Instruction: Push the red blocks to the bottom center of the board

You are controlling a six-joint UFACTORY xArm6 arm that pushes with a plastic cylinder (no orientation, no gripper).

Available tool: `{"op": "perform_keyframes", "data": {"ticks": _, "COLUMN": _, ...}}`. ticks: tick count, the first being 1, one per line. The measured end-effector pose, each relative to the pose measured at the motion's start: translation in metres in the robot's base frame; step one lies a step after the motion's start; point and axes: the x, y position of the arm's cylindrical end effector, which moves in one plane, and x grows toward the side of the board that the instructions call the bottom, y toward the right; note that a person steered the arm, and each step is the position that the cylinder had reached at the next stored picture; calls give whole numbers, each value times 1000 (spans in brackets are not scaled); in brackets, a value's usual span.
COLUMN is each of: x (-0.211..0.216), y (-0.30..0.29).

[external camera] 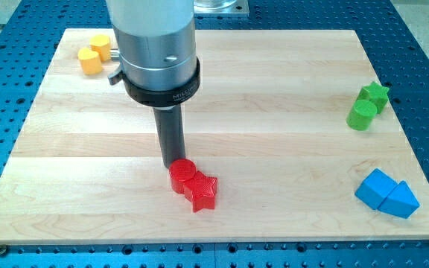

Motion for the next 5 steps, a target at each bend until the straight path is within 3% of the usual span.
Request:
{"op": "perform_keyframes", "data": {"ticks": 4, "x": 17, "y": 25}}
{"op": "perform_keyframes", "data": {"ticks": 5, "x": -20, "y": 90}}
